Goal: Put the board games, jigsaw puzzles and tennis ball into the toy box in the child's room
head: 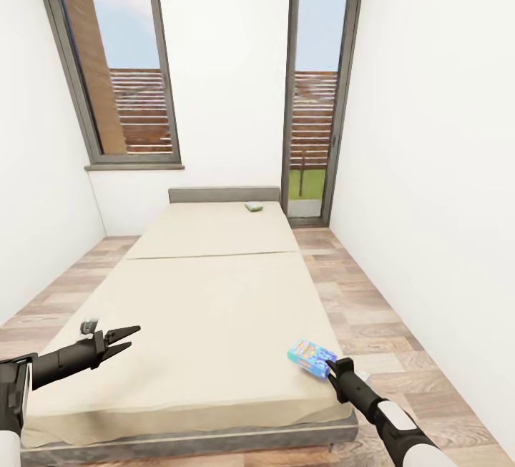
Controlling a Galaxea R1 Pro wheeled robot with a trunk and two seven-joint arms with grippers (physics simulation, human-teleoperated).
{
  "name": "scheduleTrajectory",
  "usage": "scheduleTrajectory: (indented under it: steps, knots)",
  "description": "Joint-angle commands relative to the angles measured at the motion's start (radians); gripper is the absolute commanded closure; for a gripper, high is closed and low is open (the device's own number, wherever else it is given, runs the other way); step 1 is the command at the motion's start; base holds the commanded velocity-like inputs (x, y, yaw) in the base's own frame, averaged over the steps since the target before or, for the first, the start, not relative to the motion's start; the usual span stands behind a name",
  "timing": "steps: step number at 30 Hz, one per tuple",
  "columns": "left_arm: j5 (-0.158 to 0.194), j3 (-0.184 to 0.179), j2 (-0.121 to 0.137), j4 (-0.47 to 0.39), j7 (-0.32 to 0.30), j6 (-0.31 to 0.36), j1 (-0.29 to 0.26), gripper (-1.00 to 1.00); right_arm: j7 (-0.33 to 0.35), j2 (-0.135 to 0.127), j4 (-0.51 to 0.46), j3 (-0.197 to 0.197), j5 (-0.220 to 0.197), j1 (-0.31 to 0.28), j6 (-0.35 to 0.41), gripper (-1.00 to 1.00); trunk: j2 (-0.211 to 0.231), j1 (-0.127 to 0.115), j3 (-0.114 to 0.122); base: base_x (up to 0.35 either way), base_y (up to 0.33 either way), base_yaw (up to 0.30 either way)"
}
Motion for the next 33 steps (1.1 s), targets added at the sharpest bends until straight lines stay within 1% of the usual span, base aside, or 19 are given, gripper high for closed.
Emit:
scheduleTrajectory:
  steps: [1,5,7,9,11,12,13,14,15,16,17,18,21,26,28,29,30,31,33]
  knots:
    - [-0.01,0.003,0.0,-0.001,-0.01,0.01,-0.001,-1.0,-0.001,0.001,-0.002,-0.006,-0.002,-0.001,0.008,1.0,-0.001,0.0,-0.001,0.0,0.0,0.0]
    - [-0.007,0.002,0.002,-0.001,-0.011,0.014,-0.001,-1.0,-0.002,0.0,-0.015,-0.004,0.001,-0.002,0.044,1.0,-0.001,0.0,-0.001,0.0,0.0,0.0]
    - [-0.007,0.003,0.004,-0.001,-0.011,0.014,-0.001,-1.0,-0.003,0.0,-0.023,0.0,0.003,-0.002,0.078,1.0,0.013,-0.008,0.005,0.0,0.0,0.0]
    - [-0.004,0.003,0.006,-0.001,-0.013,0.014,-0.001,-1.0,-0.006,0.001,-0.051,0.008,0.004,-0.003,0.154,1.0,0.027,-0.015,0.011,0.0,0.0,0.0]
    - [-0.003,0.003,0.007,-0.001,-0.013,0.013,-0.001,-1.0,-0.007,0.006,-0.106,0.03,0.004,-0.003,0.218,1.0,0.041,-0.023,0.018,0.0,0.0,0.0]
    - [-0.003,0.003,0.007,-0.001,-0.014,0.013,-0.001,-1.0,-0.007,0.014,-0.144,0.051,0.004,-0.003,0.241,1.0,0.048,-0.027,0.021,0.0,0.0,0.0]
    - [-0.003,0.003,0.007,-0.001,-0.013,0.013,-0.001,-1.0,-0.008,0.019,-0.164,0.064,0.004,-0.003,0.25,1.0,0.055,-0.031,0.024,0.0,0.0,0.0]
    - [-0.003,0.003,0.007,-0.001,-0.014,0.013,-0.001,-1.0,-0.008,0.03,-0.202,0.089,0.004,-0.001,0.263,1.0,0.062,-0.035,0.027,0.0,0.0,0.0]
    - [-0.003,0.003,0.007,-0.001,-0.013,0.013,-0.001,-1.0,-0.008,0.037,-0.237,0.114,0.004,0.002,0.272,1.0,0.069,-0.038,0.03,0.0,0.0,0.0]
    - [-0.003,0.003,0.007,-0.001,-0.014,0.013,-0.001,-1.0,-0.008,0.04,-0.252,0.127,0.004,0.004,0.276,1.0,0.076,-0.042,0.033,0.0,0.0,0.0]
    - [-0.004,0.003,0.007,-0.001,-0.013,0.013,-0.001,-1.0,-0.007,0.044,-0.28,0.151,0.004,0.007,0.281,1.0,0.083,-0.046,0.037,0.0,0.0,0.0]
    - [-0.004,0.003,0.007,-0.001,-0.013,0.013,-0.001,-1.0,-0.008,0.048,-0.313,0.187,0.003,0.01,0.284,1.0,0.09,-0.05,0.04,0.0,0.0,0.0]
    - [-0.006,0.003,0.006,-0.001,-0.013,0.013,-0.001,-1.0,-0.009,0.051,-0.339,0.225,-0.002,0.012,0.279,1.0,0.111,-0.061,0.049,0.0,0.0,0.0]
    - [-0.008,0.003,0.002,-0.001,-0.013,0.013,-0.001,-1.0,-0.006,0.052,-0.348,0.239,-0.005,0.014,0.277,1.0,0.146,-0.081,0.065,0.0,0.0,0.0]
    - [-0.009,0.003,0.002,-0.001,-0.013,0.013,-0.001,-1.0,-0.007,0.052,-0.352,0.245,0.002,0.014,0.28,1.0,0.16,-0.088,0.071,0.0,0.0,0.0]
    - [-0.01,0.003,0.002,-0.001,-0.013,0.013,-0.001,-1.0,-0.007,0.052,-0.356,0.264,0.007,0.014,0.283,1.0,0.167,-0.092,0.074,0.0,0.0,0.0]
    - [-0.01,0.003,0.003,-0.001,-0.013,0.013,-0.001,-1.0,-0.007,0.051,-0.365,0.303,0.013,0.014,0.283,1.0,0.174,-0.096,0.077,0.0,0.0,0.0]
    - [-0.01,0.003,0.003,-0.001,-0.013,0.013,-0.001,-1.0,-0.007,0.051,-0.37,0.329,0.016,0.014,0.283,1.0,0.181,-0.1,0.08,0.0,0.0,0.0]
    - [-0.01,0.003,0.003,-0.001,-0.013,0.013,-0.001,-1.0,-0.004,0.045,-0.401,0.438,0.019,0.013,0.28,1.0,0.195,-0.107,0.087,0.0,0.0,0.0]
